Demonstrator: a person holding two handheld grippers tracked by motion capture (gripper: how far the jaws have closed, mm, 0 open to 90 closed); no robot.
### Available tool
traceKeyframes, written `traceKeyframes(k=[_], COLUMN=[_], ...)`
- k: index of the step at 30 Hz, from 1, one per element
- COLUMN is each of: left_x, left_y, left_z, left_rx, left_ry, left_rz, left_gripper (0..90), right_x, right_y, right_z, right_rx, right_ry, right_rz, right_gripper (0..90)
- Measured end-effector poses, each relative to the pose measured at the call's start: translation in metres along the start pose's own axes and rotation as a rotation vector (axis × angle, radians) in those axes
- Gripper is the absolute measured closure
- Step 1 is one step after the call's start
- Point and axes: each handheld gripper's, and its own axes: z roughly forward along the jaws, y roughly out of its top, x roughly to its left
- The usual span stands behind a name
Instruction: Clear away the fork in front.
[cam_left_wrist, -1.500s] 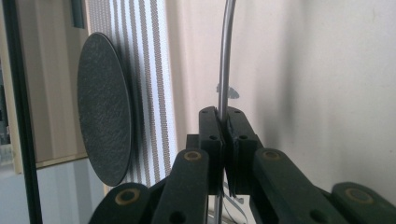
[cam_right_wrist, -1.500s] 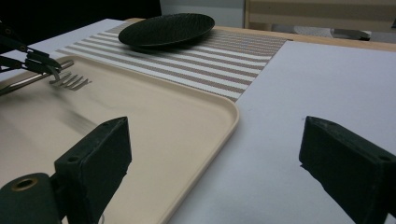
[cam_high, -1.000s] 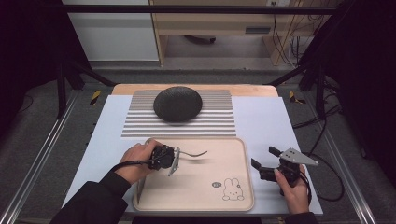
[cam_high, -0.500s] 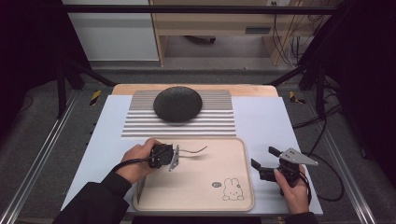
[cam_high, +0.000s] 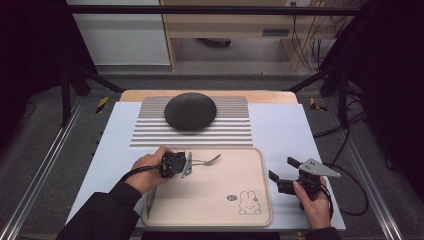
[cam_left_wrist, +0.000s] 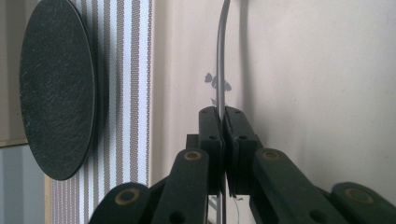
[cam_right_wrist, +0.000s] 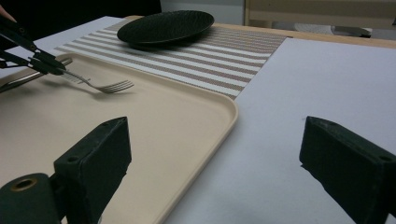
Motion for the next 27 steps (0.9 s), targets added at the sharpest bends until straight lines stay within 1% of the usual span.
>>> traceKeyframes(k=[3, 4, 5, 7, 9, 10, 11, 13, 16, 20, 24, 27], left_x=[0.0, 0.001, 0.001, 0.001, 0.001, 0.001, 0.002, 0.004, 0.007, 0.007, 0.008, 0.008], left_y=[0.0, 0.0, 0.0, 0.0, 0.0, 0.0, 0.0, 0.0, -0.001, -0.002, -0.002, -0.001], left_z=[0.0, 0.0, 0.0, -0.001, -0.003, -0.004, -0.006, -0.01, -0.014, -0.015, -0.014, -0.012], left_rx=[-0.005, -0.006, -0.006, -0.014, -0.028, -0.041, -0.053, -0.072, -0.1, -0.109, -0.125, -0.147], left_ry=[0.0, 0.003, 0.001, 0.0, 0.0, 0.0, 0.003, 0.008, 0.004, 0.006, -0.005, -0.008], left_rz=[-0.015, -0.027, -0.039, -0.047, -0.065, -0.076, -0.087, -0.115, -0.147, -0.165, -0.198, -0.244], left_gripper=[85.8, 82.7, 77.0, 74.2, 68.9, 68.2, 68.7, 66.6, 66.3, 67.1, 69.0, 71.7], right_x=[0.0, 0.0, 0.0, 0.0, 0.0, 0.0, 0.0, 0.0, 0.001, 0.001, 0.001, 0.001], right_y=[0.0, 0.0, 0.0, 0.0, 0.0, 0.0, 0.0, 0.0, 0.0, 0.0, 0.0, 0.0], right_z=[0.0, 0.0, 0.0, 0.0, 0.0, 0.0, 0.0, 0.0, 0.0, 0.0, 0.0, 0.0], right_rx=[0.0, 0.001, 0.002, 0.002, 0.002, 0.002, 0.002, 0.003, 0.004, 0.004, 0.004, 0.006], right_ry=[0.001, 0.001, 0.0, 0.001, 0.002, 0.002, 0.002, 0.002, 0.003, 0.002, 0.003, 0.003], right_rz=[0.001, 0.0, 0.0, 0.0, 0.001, 0.001, 0.001, 0.0, 0.002, 0.003, 0.001, 0.001], right_gripper=[9.3, 9.3, 9.2, 9.2, 9.2, 9.3, 9.2, 9.2, 9.3, 9.2, 9.2, 9.2])
